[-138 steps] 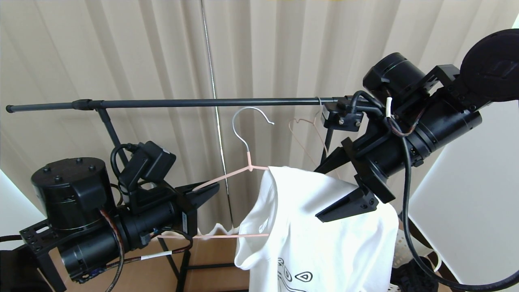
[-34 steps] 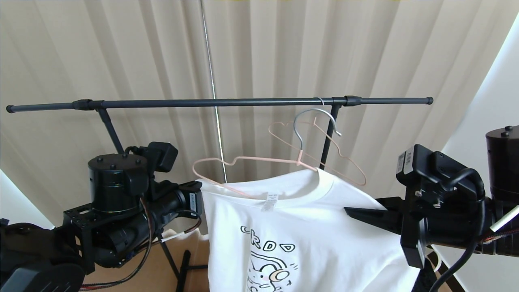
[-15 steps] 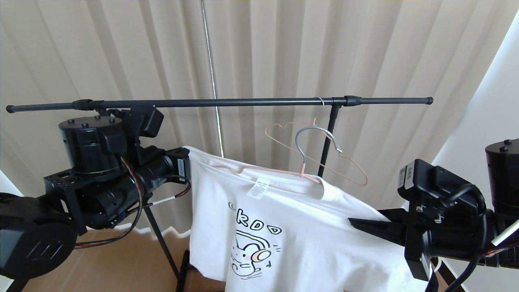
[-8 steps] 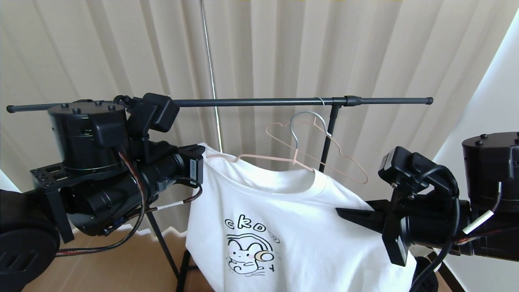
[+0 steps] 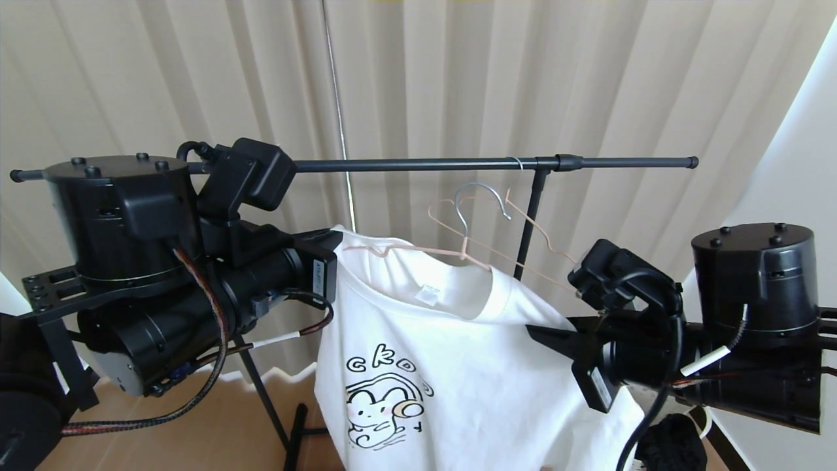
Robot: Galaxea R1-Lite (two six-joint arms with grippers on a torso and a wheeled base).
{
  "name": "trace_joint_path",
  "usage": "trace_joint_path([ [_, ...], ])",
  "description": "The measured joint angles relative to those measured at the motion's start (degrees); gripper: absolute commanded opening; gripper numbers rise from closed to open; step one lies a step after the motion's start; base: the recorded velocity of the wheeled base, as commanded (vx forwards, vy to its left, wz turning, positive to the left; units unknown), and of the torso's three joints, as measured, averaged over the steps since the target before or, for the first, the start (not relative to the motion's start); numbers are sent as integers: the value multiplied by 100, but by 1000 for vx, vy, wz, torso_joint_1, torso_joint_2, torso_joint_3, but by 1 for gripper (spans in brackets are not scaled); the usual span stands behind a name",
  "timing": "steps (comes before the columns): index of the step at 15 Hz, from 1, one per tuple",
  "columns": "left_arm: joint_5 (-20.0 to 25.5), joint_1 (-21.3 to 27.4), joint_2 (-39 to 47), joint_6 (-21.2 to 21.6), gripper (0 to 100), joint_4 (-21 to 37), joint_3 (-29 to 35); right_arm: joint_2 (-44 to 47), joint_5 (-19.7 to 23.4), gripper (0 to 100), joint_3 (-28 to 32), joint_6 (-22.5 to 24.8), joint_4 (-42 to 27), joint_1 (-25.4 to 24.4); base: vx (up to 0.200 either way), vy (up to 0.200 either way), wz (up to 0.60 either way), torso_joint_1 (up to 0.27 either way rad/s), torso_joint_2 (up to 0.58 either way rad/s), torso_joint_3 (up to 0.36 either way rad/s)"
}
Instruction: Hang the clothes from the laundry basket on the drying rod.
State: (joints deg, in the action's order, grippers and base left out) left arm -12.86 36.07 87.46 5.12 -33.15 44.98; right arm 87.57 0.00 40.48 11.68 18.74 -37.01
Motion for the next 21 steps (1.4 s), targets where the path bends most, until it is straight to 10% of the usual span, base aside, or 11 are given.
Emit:
trace_joint_path([
  [21,20,825,63,-28,0,134,441,962,-18,0,-505,-813,2141,-638,0,0,0,0,0,0],
])
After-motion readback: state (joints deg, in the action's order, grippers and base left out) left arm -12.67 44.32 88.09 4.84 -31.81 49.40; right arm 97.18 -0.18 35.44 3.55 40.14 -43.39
